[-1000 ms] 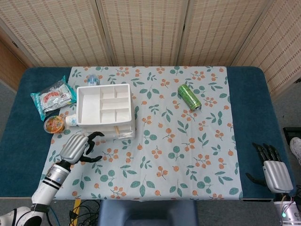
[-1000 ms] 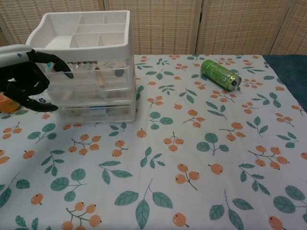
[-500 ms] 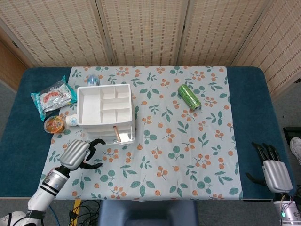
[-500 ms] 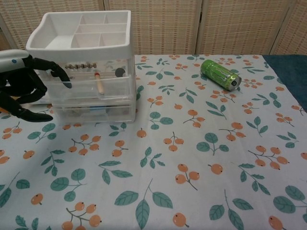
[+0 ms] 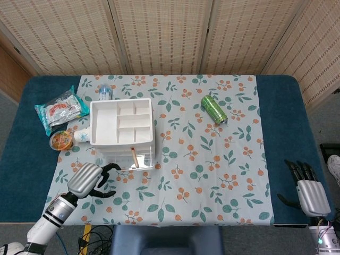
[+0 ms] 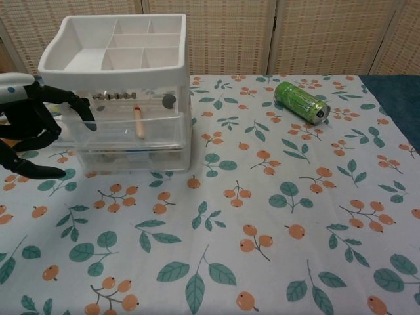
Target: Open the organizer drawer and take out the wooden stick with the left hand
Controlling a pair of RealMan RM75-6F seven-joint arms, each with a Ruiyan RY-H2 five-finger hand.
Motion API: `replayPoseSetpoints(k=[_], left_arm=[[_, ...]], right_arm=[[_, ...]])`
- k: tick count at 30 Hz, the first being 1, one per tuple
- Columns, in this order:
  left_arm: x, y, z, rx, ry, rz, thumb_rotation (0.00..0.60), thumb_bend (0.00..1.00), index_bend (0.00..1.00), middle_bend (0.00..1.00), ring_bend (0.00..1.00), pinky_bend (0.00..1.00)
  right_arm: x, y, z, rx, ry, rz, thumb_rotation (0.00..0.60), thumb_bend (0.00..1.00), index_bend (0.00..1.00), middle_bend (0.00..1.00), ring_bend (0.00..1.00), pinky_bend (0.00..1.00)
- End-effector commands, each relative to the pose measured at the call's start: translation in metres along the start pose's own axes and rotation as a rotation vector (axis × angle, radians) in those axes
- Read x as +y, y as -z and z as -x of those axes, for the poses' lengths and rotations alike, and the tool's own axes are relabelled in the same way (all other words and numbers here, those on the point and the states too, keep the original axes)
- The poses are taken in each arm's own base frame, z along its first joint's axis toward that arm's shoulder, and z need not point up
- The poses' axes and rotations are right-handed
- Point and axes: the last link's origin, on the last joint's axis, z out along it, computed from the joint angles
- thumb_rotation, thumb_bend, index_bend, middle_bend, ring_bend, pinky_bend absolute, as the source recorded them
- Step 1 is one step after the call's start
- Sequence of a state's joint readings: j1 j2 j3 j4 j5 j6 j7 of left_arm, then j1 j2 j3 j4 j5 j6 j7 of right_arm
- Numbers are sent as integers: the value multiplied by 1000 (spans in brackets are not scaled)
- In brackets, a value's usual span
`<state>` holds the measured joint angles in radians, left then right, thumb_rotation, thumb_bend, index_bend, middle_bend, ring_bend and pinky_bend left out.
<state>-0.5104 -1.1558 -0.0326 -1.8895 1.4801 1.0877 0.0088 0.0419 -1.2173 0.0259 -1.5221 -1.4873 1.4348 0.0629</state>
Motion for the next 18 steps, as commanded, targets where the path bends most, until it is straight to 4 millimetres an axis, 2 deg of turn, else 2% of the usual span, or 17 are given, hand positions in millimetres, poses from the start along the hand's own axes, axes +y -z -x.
replayPoseSetpoints(k=[1,18], left_arm=[[0,2,1,-5,2,-3,600,162,345,845,958,1000],[6,5,6,-3,-13,-10,600,162,347,845,958,1000]], right_arm=[[0,0,0,0,0,-1,600,184,64,135,96,31],[0,0,-1,0,2,0,600,184,64,135,95,31]])
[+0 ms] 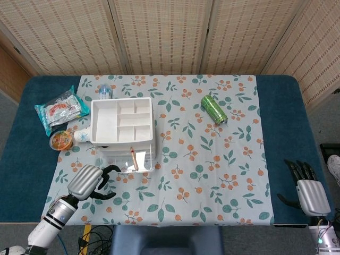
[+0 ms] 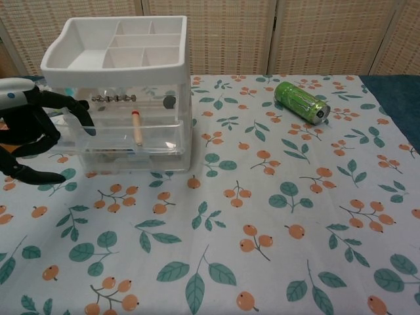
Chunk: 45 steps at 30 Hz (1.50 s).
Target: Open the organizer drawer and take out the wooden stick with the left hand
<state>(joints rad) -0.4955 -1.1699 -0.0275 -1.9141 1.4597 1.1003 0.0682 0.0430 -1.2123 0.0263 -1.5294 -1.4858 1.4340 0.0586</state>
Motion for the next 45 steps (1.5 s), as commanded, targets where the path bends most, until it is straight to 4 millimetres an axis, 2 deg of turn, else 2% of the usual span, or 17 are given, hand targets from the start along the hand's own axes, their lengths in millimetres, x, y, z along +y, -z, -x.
replayPoseSetpoints(k=[1,41,45], left_arm=[[2,2,1,-7,-5,7,600,162,347,845,957,1000],[9,21,11,-23,20,4,600,162,347,845,957,1000],[9,21,11,-14,18,4,600,162,321,845,957,1000]], right_arm=[[0,0,0,0,1,0,600,184,64,135,96,31],[1,1,0,-2,2,9,600,183,64,135,96,31],[1,1,0,-1,3,9,600,184,64,135,96,31]])
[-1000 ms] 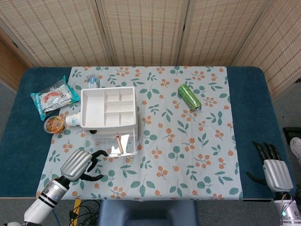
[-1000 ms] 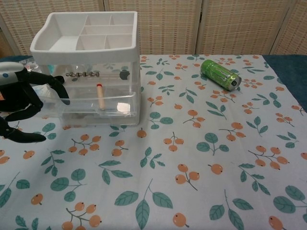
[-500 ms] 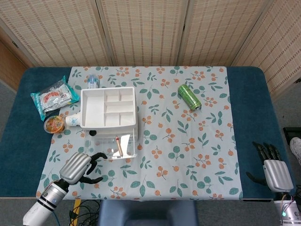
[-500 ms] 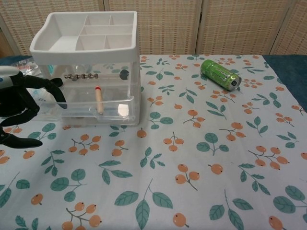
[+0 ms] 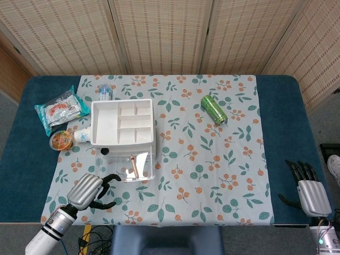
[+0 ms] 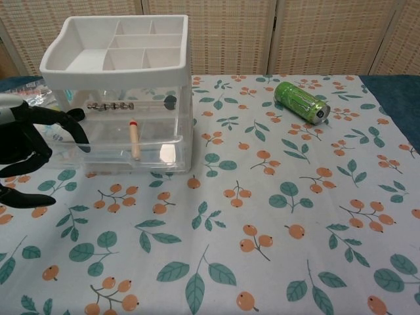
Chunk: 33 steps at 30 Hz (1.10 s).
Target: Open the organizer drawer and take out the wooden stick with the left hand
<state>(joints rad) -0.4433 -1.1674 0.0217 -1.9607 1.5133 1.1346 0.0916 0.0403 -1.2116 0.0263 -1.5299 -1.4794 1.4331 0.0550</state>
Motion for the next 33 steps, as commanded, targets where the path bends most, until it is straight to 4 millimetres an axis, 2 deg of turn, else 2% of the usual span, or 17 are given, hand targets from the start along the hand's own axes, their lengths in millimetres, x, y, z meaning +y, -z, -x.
replayPoseSetpoints(k=[1,10,17,26,30,33], left_arm=[[0,0,-1,4,-2,-1,600,162,312,845,957,1000],[-1,7,-4,24,-20,-14,600,162,241,845,957,1000],[0,14,-10,45,-43,-21,600,162,228,845,957,1000],[-1,12,-47,154,-115,47,600,162,276,845,957,1000],[-4,0,-70,201,-200,91,600,162,296,845,952,1000],[-5,-10,-79,208,-224,124,600,162,314,845,948,1000]], right_arm=[[0,0,0,0,0,-1,600,184,64,135,96,31],[0,0,0,3,-7,-5,600,184,64,135,96,31],[0,0,-1,7,-10,-11,600,184,64,135,96,31],[-1,0,-1,3,-6,-21,600,184,64,135,96,31],[-2,1,-1,3,-7,-18,600,184,64,135,96,31],[-3,2,-1,0,-7,-20,600,184,64,135,96,31]])
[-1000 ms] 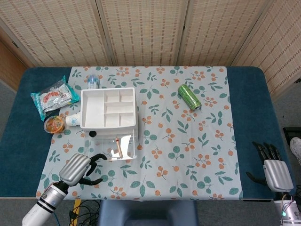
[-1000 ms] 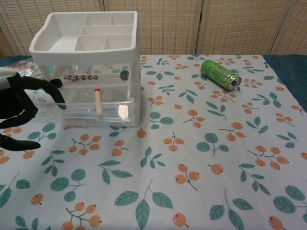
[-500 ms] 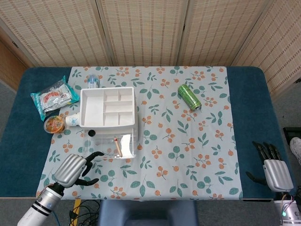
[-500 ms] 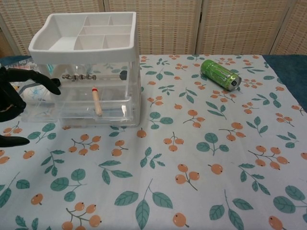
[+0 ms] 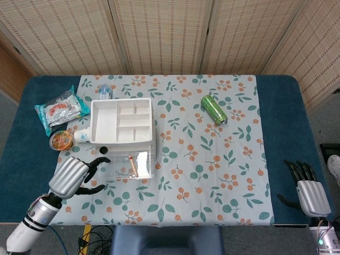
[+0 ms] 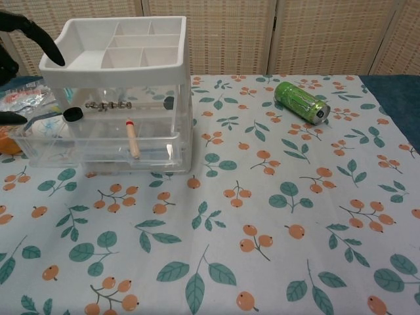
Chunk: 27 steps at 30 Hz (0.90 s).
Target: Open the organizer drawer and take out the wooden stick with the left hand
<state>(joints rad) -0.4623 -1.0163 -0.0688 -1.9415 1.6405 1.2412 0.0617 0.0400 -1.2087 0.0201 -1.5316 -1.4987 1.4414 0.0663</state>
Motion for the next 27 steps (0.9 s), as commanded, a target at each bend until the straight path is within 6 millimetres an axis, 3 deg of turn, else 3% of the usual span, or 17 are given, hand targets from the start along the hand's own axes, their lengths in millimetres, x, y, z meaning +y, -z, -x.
replayPoseSetpoints(k=[1,15,27], left_arm=[[-4,-16,-10,16,-41,53,600,162,324,845,947,1000],[-32,-72,-7,-24,-234,209,600,168,409,861,948,1000],[-33,-78,14,-40,-372,332,600,171,411,878,962,1000]], right_arm=[[-1,0,0,-2,1,-2,600,184,64,135,96,31],[-3,1,1,-8,5,-9,600,183,64,135,98,31],[-2,0,2,-12,2,-3,600,184,64,135,98,31]])
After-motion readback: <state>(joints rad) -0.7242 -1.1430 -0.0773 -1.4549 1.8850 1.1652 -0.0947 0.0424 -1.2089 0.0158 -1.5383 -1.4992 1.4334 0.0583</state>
